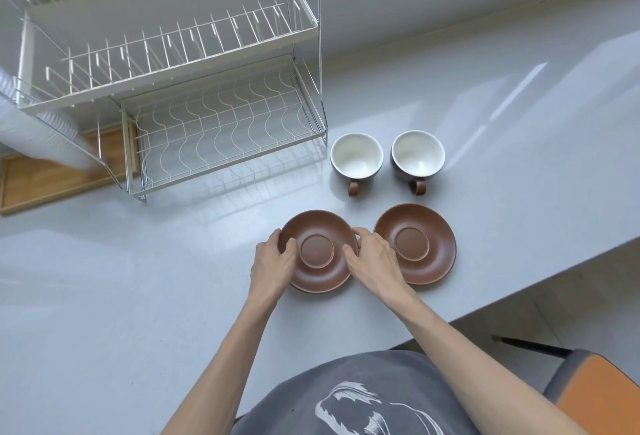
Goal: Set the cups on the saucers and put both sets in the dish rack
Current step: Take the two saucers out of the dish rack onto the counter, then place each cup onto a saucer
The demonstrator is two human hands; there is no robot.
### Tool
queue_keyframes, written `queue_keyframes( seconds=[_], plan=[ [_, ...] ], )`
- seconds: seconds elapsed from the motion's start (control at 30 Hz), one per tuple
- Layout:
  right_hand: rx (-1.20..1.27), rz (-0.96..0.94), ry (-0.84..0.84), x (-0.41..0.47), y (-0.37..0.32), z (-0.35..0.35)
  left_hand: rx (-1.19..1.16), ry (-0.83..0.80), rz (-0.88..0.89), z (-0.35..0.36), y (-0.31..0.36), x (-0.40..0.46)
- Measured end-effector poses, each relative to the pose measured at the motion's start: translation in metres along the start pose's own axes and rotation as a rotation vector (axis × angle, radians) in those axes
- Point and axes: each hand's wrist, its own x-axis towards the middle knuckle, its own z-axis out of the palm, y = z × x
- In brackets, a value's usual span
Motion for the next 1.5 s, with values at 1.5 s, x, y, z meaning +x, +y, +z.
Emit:
queue_keyframes(
  seconds=[1.5],
  plan=[
    [0.145, 0.205, 0.321, 0.11, 0.051, -0.167, 0.13, -0.116, 0.477, 0.134, 0.212, 0.051]
  ],
)
